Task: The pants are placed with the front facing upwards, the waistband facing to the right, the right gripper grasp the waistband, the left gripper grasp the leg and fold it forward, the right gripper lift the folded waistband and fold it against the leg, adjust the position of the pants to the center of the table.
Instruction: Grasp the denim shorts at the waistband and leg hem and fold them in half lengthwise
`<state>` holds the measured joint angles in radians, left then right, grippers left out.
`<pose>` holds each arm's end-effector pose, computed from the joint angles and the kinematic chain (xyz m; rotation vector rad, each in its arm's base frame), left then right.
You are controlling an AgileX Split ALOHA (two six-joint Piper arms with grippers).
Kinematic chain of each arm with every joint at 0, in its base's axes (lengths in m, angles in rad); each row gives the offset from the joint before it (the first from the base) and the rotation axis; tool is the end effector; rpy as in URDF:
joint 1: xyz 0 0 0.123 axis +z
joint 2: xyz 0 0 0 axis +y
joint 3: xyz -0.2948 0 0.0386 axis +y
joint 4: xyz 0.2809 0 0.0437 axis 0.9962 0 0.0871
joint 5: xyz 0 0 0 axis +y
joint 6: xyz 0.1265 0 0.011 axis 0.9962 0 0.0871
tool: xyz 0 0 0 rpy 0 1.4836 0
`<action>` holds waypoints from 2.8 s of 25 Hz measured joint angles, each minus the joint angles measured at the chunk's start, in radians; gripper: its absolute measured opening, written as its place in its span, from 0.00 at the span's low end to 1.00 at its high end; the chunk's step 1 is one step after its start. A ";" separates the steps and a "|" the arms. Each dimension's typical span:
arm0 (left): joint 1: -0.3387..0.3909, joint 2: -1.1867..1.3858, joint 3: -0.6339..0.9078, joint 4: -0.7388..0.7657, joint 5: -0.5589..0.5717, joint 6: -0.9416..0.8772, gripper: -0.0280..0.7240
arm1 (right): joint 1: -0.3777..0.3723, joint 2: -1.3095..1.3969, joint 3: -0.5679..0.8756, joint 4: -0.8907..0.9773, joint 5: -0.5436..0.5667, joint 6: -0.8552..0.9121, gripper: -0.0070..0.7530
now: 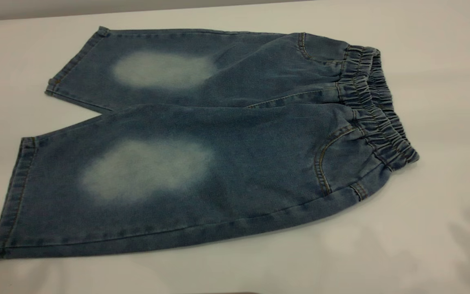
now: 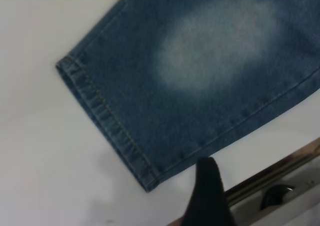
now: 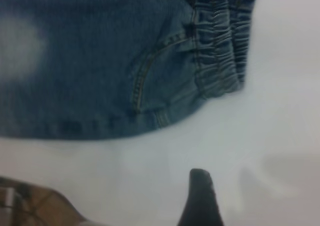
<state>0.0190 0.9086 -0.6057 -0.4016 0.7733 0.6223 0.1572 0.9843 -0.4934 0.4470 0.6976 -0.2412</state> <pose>0.2022 -0.0309 0.2379 0.4898 2.4295 -0.2020 0.1899 0.0658 0.1901 -0.1598 2.6239 0.4620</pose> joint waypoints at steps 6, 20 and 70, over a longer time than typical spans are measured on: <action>0.000 0.166 0.000 -0.049 -0.100 0.043 0.70 | 0.000 0.316 -0.003 0.190 -0.184 -0.059 0.66; 0.000 0.301 0.000 -0.105 -0.127 0.066 0.70 | -0.011 0.846 -0.014 1.045 -0.237 -0.892 0.66; -0.001 0.371 0.013 -0.059 -0.156 0.078 0.70 | -0.215 1.230 -0.183 1.350 0.094 -1.335 0.10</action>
<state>0.0180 1.2800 -0.5929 -0.4602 0.6173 0.7000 -0.0579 2.2144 -0.6769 1.7967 0.7911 -1.5766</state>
